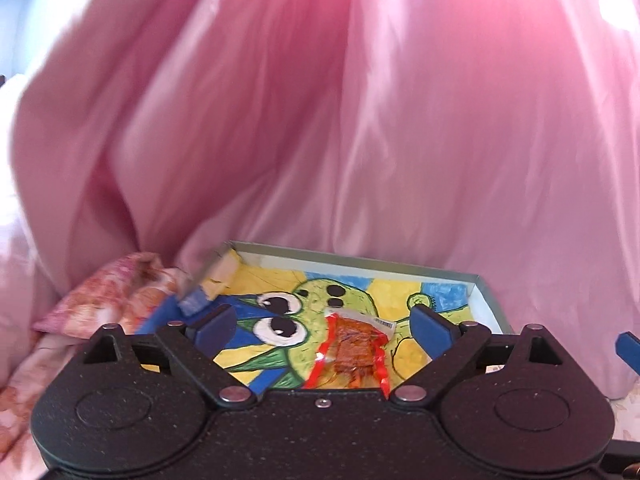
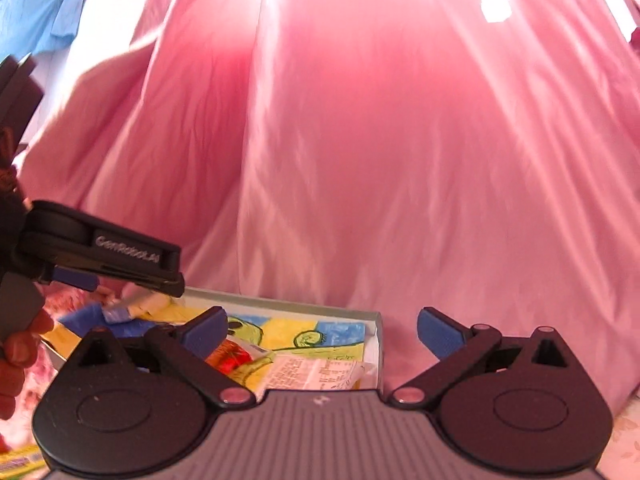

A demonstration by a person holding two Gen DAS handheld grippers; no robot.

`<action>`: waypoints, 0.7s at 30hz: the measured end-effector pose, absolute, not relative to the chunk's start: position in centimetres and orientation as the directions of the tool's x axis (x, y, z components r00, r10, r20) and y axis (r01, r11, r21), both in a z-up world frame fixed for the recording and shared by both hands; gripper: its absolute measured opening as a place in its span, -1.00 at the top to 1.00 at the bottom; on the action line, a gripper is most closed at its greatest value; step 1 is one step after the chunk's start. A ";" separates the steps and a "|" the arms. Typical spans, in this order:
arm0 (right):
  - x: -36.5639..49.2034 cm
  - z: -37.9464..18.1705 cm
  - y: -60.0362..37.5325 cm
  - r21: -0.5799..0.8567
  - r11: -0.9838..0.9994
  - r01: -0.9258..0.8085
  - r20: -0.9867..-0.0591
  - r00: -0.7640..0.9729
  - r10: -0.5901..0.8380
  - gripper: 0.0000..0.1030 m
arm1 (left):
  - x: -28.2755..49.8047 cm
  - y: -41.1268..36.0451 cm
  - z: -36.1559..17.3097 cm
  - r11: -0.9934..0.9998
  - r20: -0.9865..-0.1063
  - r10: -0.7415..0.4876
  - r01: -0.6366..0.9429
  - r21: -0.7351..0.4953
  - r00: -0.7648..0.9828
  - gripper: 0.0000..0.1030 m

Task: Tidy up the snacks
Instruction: 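Open the left gripper to drop the red packet into the tray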

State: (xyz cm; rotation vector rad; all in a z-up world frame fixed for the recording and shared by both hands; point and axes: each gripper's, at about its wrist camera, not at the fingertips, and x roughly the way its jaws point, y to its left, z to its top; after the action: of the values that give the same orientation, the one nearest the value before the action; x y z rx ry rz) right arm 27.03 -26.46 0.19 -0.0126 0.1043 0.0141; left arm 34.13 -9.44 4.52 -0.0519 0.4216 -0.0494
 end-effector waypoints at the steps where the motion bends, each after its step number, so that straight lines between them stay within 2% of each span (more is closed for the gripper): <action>1: 26.0 0.4 -26.3 -0.004 1.000 -0.010 -0.097 0.995 0.010 -1.00 | 33.2 -9.1 4.7 0.998 -0.400 -0.056 0.035 -0.061 0.915 -0.86; 7: 19.9 0.6 -26.5 -0.008 1.000 0.006 -0.056 0.998 -0.006 -1.00 | 27.1 -7.2 5.3 0.997 -0.361 -0.053 0.031 -0.065 0.931 -0.90; 21: 9.3 0.5 -24.1 -0.024 1.000 0.000 -0.014 1.000 0.000 -1.00 | 14.5 -2.2 2.2 0.999 -0.383 -0.009 -0.004 -0.034 0.924 -0.91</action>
State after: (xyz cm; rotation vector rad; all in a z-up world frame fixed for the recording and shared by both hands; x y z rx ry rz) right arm 9.27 -24.08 0.48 -0.0239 0.0142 -0.0002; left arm 14.45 -2.17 2.24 -0.0343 0.3935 -0.0029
